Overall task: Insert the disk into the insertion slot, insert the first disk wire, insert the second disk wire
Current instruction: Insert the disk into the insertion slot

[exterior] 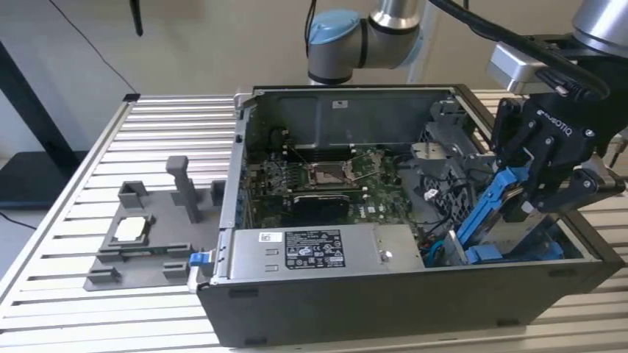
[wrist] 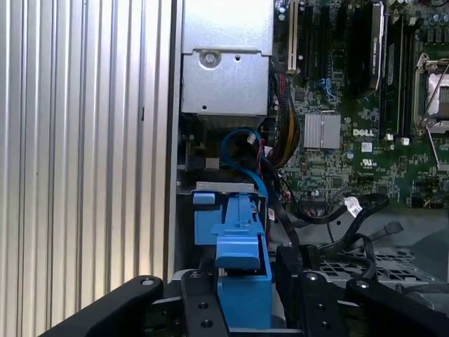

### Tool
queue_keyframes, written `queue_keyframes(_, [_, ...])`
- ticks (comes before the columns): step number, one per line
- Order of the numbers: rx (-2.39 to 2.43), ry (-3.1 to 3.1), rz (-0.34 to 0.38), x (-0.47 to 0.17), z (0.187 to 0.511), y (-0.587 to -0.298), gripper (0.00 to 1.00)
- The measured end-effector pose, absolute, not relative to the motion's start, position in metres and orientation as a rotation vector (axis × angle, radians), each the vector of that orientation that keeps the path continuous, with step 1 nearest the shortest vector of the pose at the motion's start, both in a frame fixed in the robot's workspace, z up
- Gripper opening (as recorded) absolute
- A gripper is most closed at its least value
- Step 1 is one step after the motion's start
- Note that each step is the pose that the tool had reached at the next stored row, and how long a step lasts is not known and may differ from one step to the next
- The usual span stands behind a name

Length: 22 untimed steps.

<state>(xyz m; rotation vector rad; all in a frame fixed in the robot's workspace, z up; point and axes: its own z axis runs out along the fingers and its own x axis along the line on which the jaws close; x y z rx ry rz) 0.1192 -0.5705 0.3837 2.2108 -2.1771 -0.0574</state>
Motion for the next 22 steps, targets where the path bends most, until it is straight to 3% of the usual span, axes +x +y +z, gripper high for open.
queue_keyframes(5, [2.211,-2.177,-0.057,0.1192,0.3837,-0.5705,0.45])
queue_keyframes(7, [2.211,-2.177,-0.057,0.1192,0.3836,-0.5705,0.32])
queue_keyframes(22, [2.211,-2.179,-0.056,0.1186,0.3836,-0.5683,0.33])
